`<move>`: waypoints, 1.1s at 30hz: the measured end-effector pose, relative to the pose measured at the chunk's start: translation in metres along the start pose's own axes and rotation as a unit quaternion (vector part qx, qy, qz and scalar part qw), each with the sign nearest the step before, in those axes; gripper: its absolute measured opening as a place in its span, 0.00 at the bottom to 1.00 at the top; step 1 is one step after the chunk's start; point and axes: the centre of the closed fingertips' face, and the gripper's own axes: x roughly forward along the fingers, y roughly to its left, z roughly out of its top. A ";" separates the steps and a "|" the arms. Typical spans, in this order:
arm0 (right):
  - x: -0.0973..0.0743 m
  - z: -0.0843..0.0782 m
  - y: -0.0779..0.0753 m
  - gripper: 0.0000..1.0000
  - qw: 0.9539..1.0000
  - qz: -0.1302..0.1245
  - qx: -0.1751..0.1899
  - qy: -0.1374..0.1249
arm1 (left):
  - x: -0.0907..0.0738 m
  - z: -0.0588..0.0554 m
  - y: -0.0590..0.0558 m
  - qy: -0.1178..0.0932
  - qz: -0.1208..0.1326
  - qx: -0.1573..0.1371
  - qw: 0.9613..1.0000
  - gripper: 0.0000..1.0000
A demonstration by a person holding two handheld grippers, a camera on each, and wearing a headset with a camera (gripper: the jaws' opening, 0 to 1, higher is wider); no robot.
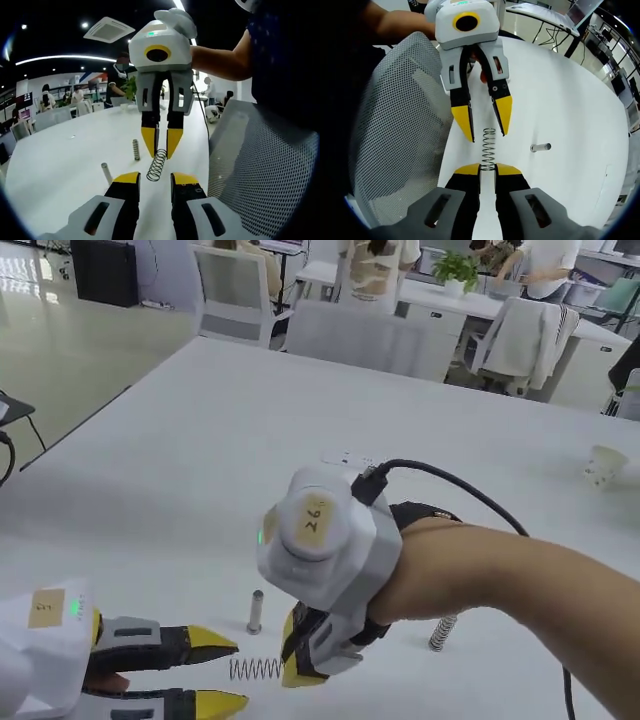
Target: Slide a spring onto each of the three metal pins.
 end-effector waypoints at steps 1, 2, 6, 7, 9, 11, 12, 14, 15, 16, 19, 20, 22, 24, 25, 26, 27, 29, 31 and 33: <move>0.000 0.000 0.000 0.08 1.000 0.000 -0.001 0.000 | 0.000 0.001 0.000 -0.001 -0.001 0.000 1.000 0.15; 0.000 0.000 0.001 0.08 1.000 0.002 -0.003 0.001 | 0.000 0.001 -0.001 -0.001 -0.001 0.001 1.000 0.15; -0.001 0.000 0.003 0.08 1.000 0.004 -0.008 0.001 | 0.001 0.002 -0.003 -0.002 -0.007 0.004 1.000 0.10; -0.001 0.000 0.003 0.08 1.000 0.005 -0.009 0.002 | 0.001 0.002 -0.004 -0.002 -0.008 0.004 1.000 0.09; -0.001 0.000 0.004 0.08 1.000 0.006 -0.011 0.002 | 0.002 0.002 -0.005 -0.002 -0.010 0.005 1.000 0.06; -0.001 0.000 0.004 0.08 1.000 0.007 -0.015 0.004 | 0.002 0.002 -0.005 -0.002 -0.010 0.006 1.000 0.06; -0.001 0.000 0.004 0.08 1.000 0.007 -0.016 0.004 | 0.002 0.002 -0.005 -0.002 -0.010 0.007 1.000 0.04; -0.001 -0.001 0.004 0.08 1.000 0.007 -0.018 0.004 | 0.002 0.002 -0.005 -0.002 -0.009 0.007 1.000 0.03; -0.001 0.000 0.004 0.08 1.000 0.006 -0.019 0.003 | 0.002 0.002 -0.005 -0.002 -0.009 0.008 1.000 0.03; -0.002 0.000 0.004 0.08 1.000 0.007 -0.018 0.002 | 0.002 0.002 -0.004 -0.002 -0.009 0.011 1.000 0.03; -0.003 0.000 0.003 0.08 1.000 0.006 -0.018 0.000 | 0.002 0.002 -0.004 -0.002 -0.010 0.013 1.000 0.03; -0.003 0.000 0.004 0.08 1.000 0.007 -0.018 -0.001 | 0.002 0.002 -0.005 -0.002 -0.011 0.012 1.000 0.03; -0.003 0.000 0.004 0.08 1.000 0.007 -0.017 0.000 | 0.002 0.003 -0.005 -0.003 -0.012 0.012 1.000 0.02; -0.003 -0.001 0.004 0.08 1.000 0.008 -0.017 0.001 | 0.003 0.003 -0.005 -0.004 -0.015 0.010 1.000 0.02; -0.003 -0.002 0.005 0.08 1.000 0.008 -0.015 0.001 | 0.003 0.003 -0.006 -0.005 -0.015 0.010 1.000 0.02; -0.003 -0.002 0.005 0.08 1.000 0.008 -0.014 0.001 | 0.003 0.003 -0.006 -0.005 -0.016 0.011 1.000 0.02; -0.003 -0.002 0.005 0.08 1.000 0.009 -0.012 0.000 | 0.003 0.004 -0.007 -0.006 -0.018 0.010 1.000 0.02; -0.003 -0.002 0.005 0.08 1.000 0.009 -0.008 0.000 | 0.003 0.004 -0.007 -0.006 -0.018 0.010 1.000 0.02; -0.003 -0.003 0.005 0.09 1.000 0.008 -0.005 -0.001 | 0.003 0.005 -0.007 -0.007 -0.018 0.010 1.000 0.02; -0.002 -0.003 0.005 0.09 1.000 0.010 -0.003 0.001 | 0.003 0.005 -0.008 -0.007 -0.019 0.009 1.000 0.02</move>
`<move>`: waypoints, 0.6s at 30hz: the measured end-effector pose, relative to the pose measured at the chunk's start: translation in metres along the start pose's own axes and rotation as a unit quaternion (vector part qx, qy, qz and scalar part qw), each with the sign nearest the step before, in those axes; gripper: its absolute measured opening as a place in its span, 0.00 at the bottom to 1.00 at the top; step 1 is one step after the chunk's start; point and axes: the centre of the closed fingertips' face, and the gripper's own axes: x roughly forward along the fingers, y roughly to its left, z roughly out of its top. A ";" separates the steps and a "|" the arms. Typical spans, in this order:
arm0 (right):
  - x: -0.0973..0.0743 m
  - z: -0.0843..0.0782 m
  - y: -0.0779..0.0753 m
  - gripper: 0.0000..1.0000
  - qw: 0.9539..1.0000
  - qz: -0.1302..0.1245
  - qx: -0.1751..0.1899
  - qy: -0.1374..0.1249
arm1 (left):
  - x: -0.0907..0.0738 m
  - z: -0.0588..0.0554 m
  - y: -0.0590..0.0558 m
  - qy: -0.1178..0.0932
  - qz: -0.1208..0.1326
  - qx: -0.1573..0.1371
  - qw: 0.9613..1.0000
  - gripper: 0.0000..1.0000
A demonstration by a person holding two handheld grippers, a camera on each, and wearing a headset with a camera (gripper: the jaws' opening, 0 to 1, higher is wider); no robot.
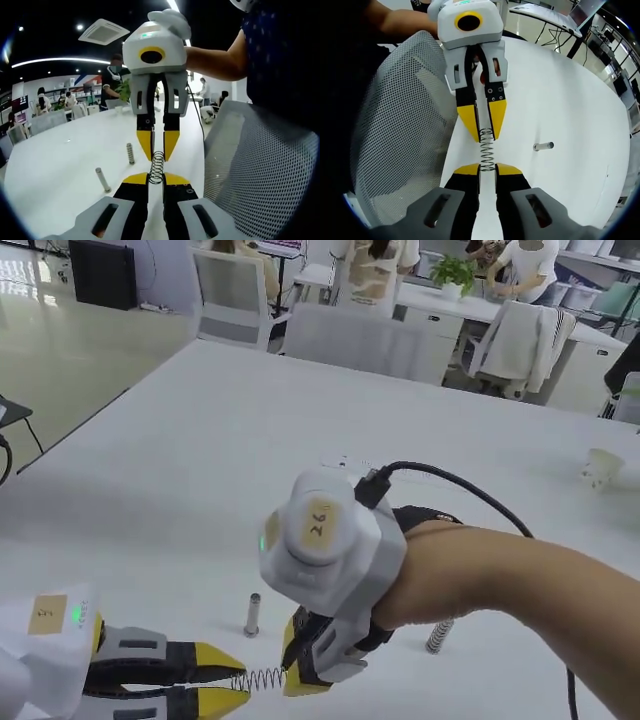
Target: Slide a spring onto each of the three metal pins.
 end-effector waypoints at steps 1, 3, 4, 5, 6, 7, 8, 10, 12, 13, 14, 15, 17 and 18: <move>0.001 -0.001 0.000 0.10 1.000 -0.001 0.000 0.001 | 0.000 0.000 0.000 0.000 0.000 0.000 1.000 0.02; 0.002 -0.002 0.000 0.11 1.000 0.000 0.003 0.003 | -0.001 0.001 -0.001 -0.001 0.000 -0.001 1.000 0.02; 0.003 -0.002 0.000 0.11 1.000 0.001 0.004 0.003 | -0.001 0.001 -0.001 0.000 0.000 0.000 1.000 0.02; 0.003 -0.002 0.000 0.11 1.000 0.001 0.004 0.002 | -0.002 0.001 -0.001 0.000 0.000 0.000 1.000 0.02; 0.004 -0.002 0.000 0.11 1.000 0.001 0.005 0.001 | -0.002 0.001 -0.002 0.000 0.000 0.001 1.000 0.02; 0.005 -0.002 0.001 0.11 1.000 0.004 0.007 0.001 | -0.002 0.001 -0.001 0.002 0.001 0.002 1.000 0.02; 0.006 -0.003 0.002 0.11 1.000 0.005 0.008 0.001 | -0.003 0.001 -0.001 0.002 0.002 0.002 1.000 0.02; 0.007 -0.003 0.002 0.12 1.000 0.006 0.009 0.000 | -0.003 0.003 0.000 -0.003 0.005 -0.001 1.000 0.02; 0.009 -0.004 0.002 0.12 1.000 0.007 0.011 -0.001 | -0.004 0.005 0.000 -0.005 0.006 -0.002 1.000 0.02; 0.009 -0.004 0.002 0.12 1.000 0.007 0.012 -0.001 | -0.004 0.005 0.000 -0.006 0.007 -0.001 1.000 0.02; 0.010 -0.004 0.002 0.12 1.000 0.008 0.013 -0.002 | -0.004 0.006 0.000 -0.005 0.006 0.000 1.000 0.02; 0.010 -0.004 0.002 0.11 1.000 0.009 0.014 -0.002 | -0.004 0.006 0.000 -0.005 0.006 0.000 1.000 0.02; 0.010 -0.004 0.002 0.11 1.000 0.007 0.014 -0.003 | -0.004 0.007 0.000 -0.006 0.007 0.000 1.000 0.02; 0.010 -0.003 0.002 0.11 1.000 0.007 0.016 -0.004 | -0.004 0.008 0.000 -0.007 0.008 0.000 1.000 0.02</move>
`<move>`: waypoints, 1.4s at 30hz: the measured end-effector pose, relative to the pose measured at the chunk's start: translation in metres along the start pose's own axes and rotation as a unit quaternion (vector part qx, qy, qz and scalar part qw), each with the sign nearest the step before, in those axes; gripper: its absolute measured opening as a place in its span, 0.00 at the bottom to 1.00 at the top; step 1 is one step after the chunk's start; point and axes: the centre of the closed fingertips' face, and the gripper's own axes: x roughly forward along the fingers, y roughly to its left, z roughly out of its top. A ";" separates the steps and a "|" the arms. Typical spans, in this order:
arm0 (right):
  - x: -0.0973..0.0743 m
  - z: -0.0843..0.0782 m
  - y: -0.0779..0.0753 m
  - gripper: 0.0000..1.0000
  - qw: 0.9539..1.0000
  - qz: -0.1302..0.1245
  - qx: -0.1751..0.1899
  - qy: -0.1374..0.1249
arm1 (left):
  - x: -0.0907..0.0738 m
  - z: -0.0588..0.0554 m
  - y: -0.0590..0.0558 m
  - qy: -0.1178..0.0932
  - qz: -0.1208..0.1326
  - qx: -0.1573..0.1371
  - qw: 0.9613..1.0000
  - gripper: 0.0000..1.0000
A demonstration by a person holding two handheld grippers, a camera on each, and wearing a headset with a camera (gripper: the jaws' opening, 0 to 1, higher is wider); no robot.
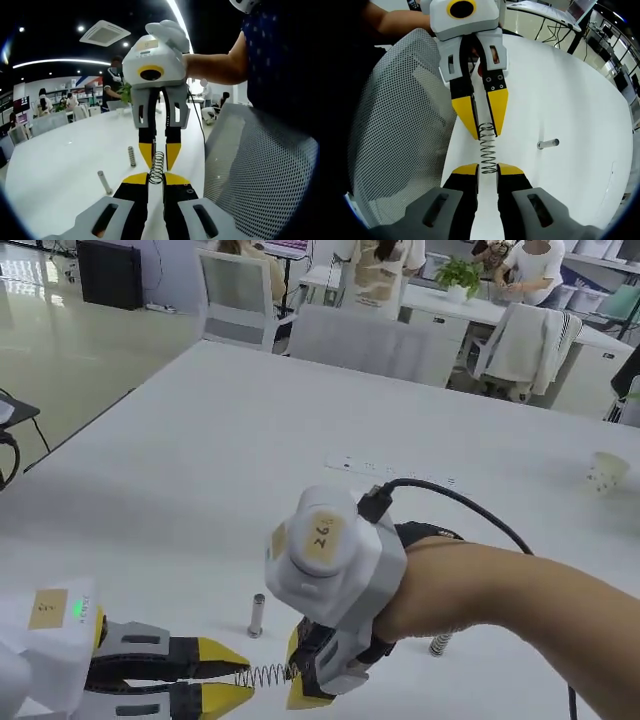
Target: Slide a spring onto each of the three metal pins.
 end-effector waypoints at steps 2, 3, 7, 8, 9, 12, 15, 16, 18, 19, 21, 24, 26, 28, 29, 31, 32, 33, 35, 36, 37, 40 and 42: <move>0.000 0.000 0.000 0.11 1.000 -0.001 0.000 -0.001 | 0.000 0.000 0.000 0.000 0.000 0.001 1.000 0.02; 0.000 0.001 0.000 0.11 1.000 -0.001 -0.001 -0.001 | 0.000 0.001 0.000 0.000 -0.001 0.002 1.000 0.02; 0.000 0.000 -0.001 0.09 1.000 -0.004 -0.004 -0.001 | 0.001 0.004 0.000 -0.004 -0.001 0.004 1.000 0.02; 0.000 0.000 -0.001 0.09 1.000 -0.004 -0.005 -0.001 | 0.001 0.005 0.000 -0.005 -0.001 0.005 1.000 0.02; 0.000 0.000 -0.001 0.09 1.000 -0.004 -0.004 -0.001 | 0.001 0.005 0.000 -0.004 -0.001 0.005 1.000 0.02; 0.001 -0.001 -0.002 0.09 1.000 -0.004 -0.003 -0.001 | 0.001 0.006 0.000 -0.008 -0.001 0.003 1.000 0.03; 0.000 0.000 -0.003 0.09 1.000 -0.006 -0.003 -0.004 | 0.002 0.003 0.001 -0.006 0.001 0.003 1.000 0.03; -0.001 0.000 -0.003 0.09 1.000 -0.007 -0.003 -0.004 | 0.002 0.003 0.001 -0.006 0.001 0.001 1.000 0.03; -0.002 0.000 -0.003 0.09 1.000 -0.008 -0.003 -0.005 | 0.002 0.002 0.001 -0.005 0.002 0.001 1.000 0.03; -0.002 0.001 -0.003 0.09 1.000 -0.008 -0.003 -0.005 | 0.003 0.002 0.002 -0.004 0.002 0.001 1.000 0.03; -0.004 0.002 -0.003 0.09 1.000 -0.010 -0.003 -0.006 | 0.003 0.001 0.002 -0.003 0.003 0.000 1.000 0.03; -0.007 0.005 -0.003 0.09 1.000 -0.012 0.000 -0.010 | 0.004 -0.001 0.002 0.001 0.002 0.000 1.000 0.03; -0.008 0.007 -0.003 0.09 1.000 -0.012 0.003 -0.012 | 0.004 -0.003 0.002 0.002 0.002 -0.001 1.000 0.03; -0.010 0.009 -0.002 0.09 1.000 -0.013 0.004 -0.016 | 0.004 -0.003 0.002 0.003 0.001 -0.002 1.000 0.03; -0.011 0.010 -0.002 0.09 1.000 -0.014 0.004 -0.017 | 0.005 -0.004 0.001 0.004 0.001 -0.002 1.000 0.03; -0.013 0.013 -0.002 0.09 1.000 -0.014 0.004 -0.022 | 0.006 -0.006 0.001 0.007 -0.001 -0.001 1.000 0.03; -0.014 0.014 -0.002 0.09 1.000 -0.014 0.004 -0.025 | 0.006 -0.006 0.001 0.008 -0.001 -0.002 1.000 0.03; -0.015 0.016 -0.001 0.09 1.000 -0.014 0.005 -0.027 | 0.006 -0.007 0.001 0.008 -0.001 -0.002 1.000 0.03; -0.017 0.020 0.000 0.09 0.999 -0.013 0.006 -0.035 | 0.007 -0.007 0.000 0.009 -0.001 -0.003 1.000 0.02; -0.018 0.022 0.000 0.09 0.999 -0.012 0.007 -0.038 | 0.007 -0.008 0.000 0.010 -0.001 -0.004 1.000 0.02; -0.018 0.024 0.000 0.09 0.999 -0.012 0.007 -0.040 | 0.007 -0.008 0.000 0.010 -0.002 -0.004 1.000 0.02; -0.020 0.029 0.001 0.09 0.999 -0.012 0.009 -0.048 | 0.008 -0.008 -0.001 0.009 -0.003 -0.004 1.000 0.02; -0.021 0.031 0.002 0.09 0.999 -0.011 0.009 -0.050 | 0.008 -0.008 -0.001 0.009 -0.004 -0.005 1.000 0.02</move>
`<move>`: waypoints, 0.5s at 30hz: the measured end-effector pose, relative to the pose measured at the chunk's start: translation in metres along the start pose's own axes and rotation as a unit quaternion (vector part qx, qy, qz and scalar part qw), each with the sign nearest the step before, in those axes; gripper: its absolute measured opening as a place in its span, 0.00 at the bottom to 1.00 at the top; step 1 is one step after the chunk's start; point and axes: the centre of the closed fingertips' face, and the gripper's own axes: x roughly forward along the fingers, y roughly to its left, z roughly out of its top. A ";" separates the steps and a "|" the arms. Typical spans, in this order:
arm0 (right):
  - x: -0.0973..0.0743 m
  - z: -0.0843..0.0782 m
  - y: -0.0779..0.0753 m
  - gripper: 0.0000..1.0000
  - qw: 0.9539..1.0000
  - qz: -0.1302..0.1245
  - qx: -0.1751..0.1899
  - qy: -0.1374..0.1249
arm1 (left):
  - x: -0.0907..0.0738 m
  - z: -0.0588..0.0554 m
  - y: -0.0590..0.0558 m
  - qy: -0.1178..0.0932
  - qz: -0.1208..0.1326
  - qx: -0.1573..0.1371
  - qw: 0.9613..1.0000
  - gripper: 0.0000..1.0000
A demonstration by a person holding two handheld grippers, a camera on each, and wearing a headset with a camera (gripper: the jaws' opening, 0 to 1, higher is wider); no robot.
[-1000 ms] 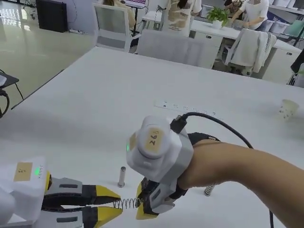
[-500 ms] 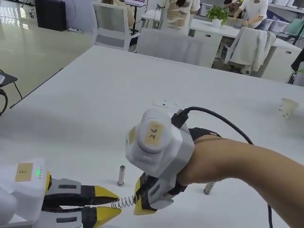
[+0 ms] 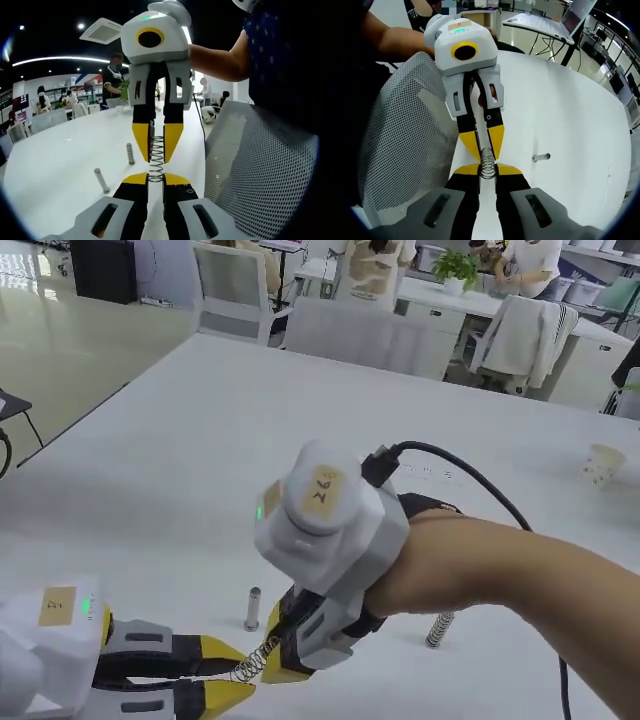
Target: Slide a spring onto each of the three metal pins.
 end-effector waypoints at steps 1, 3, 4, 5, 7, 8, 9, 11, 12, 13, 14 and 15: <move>0.000 0.001 0.000 0.09 1.000 0.000 -0.001 0.000 | 0.000 0.000 0.000 0.000 0.000 0.000 1.000 0.02; 0.000 0.002 0.000 0.08 1.000 0.000 -0.002 0.001 | 0.000 0.000 0.000 -0.001 0.000 0.000 1.000 0.02; 0.000 0.002 0.000 0.08 1.000 -0.001 -0.003 0.000 | 0.000 0.000 0.000 -0.001 -0.001 0.000 1.000 0.02; 0.000 0.003 0.000 0.08 1.000 0.000 -0.003 0.001 | 0.001 0.000 0.000 -0.001 -0.001 -0.001 1.000 0.02; 0.000 0.005 0.001 0.08 1.000 0.000 -0.006 0.001 | 0.001 0.000 0.000 -0.002 -0.002 -0.002 1.000 0.03; 0.000 0.006 0.001 0.08 1.000 0.000 -0.007 0.000 | 0.001 0.000 0.000 -0.002 -0.003 -0.002 1.000 0.03; 0.000 0.007 0.002 0.08 1.000 0.000 -0.008 0.000 | 0.002 0.000 0.000 -0.002 -0.003 -0.001 1.000 0.03; 0.000 0.007 0.002 0.08 1.000 0.000 -0.011 0.002 | 0.002 0.000 0.000 -0.002 -0.004 -0.001 1.000 0.03; 0.000 0.007 0.002 0.08 1.000 -0.001 -0.012 0.003 | 0.002 0.000 0.000 -0.002 -0.004 -0.002 1.000 0.02; 0.000 0.008 0.002 0.08 1.000 0.000 -0.014 0.003 | 0.003 0.000 -0.001 -0.003 -0.005 -0.003 1.000 0.03; 0.000 0.009 0.003 0.08 1.000 0.000 -0.015 0.004 | 0.003 0.000 -0.001 -0.003 -0.006 -0.002 1.000 0.03; -0.001 0.010 0.003 0.08 1.000 -0.001 -0.017 0.004 | 0.004 0.000 0.000 -0.004 -0.006 -0.002 1.000 0.03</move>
